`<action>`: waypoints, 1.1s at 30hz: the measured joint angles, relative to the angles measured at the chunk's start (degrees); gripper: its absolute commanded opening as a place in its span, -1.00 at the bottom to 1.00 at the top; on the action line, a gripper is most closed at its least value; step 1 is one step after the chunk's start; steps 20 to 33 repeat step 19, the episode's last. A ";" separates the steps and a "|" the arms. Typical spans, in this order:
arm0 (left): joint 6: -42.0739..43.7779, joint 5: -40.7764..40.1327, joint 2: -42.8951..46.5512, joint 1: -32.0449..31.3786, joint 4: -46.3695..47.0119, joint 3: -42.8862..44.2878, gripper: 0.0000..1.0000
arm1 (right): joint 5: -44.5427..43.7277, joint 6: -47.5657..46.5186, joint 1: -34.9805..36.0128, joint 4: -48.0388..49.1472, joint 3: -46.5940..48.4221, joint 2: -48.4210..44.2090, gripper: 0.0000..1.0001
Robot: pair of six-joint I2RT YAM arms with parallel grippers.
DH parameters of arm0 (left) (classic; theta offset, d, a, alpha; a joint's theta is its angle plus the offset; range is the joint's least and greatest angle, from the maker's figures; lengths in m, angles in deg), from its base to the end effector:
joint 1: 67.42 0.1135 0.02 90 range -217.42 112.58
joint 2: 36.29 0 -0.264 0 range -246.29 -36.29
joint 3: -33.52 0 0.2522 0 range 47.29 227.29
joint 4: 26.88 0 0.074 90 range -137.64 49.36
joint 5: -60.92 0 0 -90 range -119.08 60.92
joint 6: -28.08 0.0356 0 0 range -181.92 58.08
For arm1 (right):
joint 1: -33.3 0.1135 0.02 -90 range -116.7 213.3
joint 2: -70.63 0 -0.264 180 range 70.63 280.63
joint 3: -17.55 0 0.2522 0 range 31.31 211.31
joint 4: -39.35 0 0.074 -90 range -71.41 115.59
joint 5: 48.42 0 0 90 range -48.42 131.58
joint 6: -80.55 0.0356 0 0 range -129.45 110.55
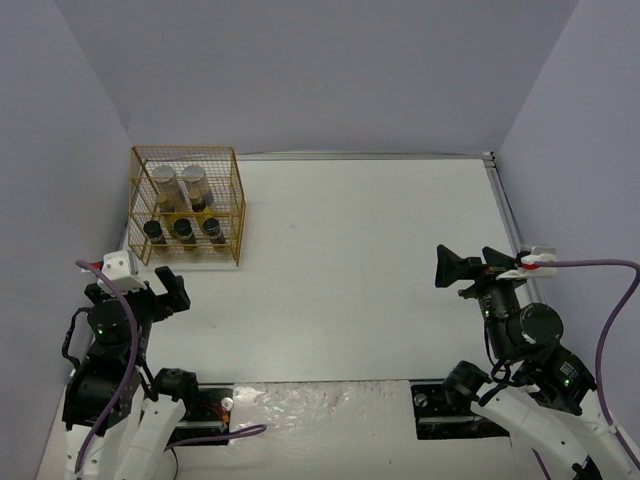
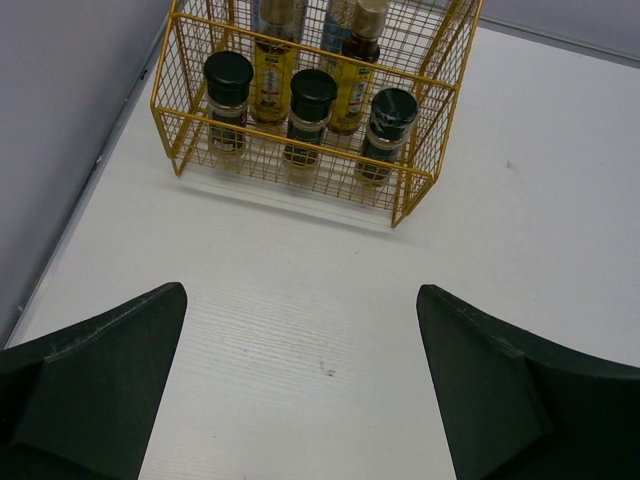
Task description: Organize the condiment bottles
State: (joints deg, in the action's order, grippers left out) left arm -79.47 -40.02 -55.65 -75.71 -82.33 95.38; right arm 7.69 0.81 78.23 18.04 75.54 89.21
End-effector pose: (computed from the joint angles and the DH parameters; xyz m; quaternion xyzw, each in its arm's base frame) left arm 0.0634 -0.0024 0.3470 -0.1220 0.7714 -0.0659 0.6210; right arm 0.0587 0.0305 0.3899 0.0579 0.6064 0.2071 0.7656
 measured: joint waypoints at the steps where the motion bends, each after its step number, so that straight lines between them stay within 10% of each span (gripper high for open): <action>1: 0.12 0.38 0.28 -0.03 -0.01 0.00 0.94 | 0.01 -0.01 0.00 0.00 0.00 -0.03 1.00; 33: 0.87 2.58 4.22 -0.66 -0.09 -0.02 0.94 | 0.02 -0.04 0.00 0.00 0.00 -0.22 1.00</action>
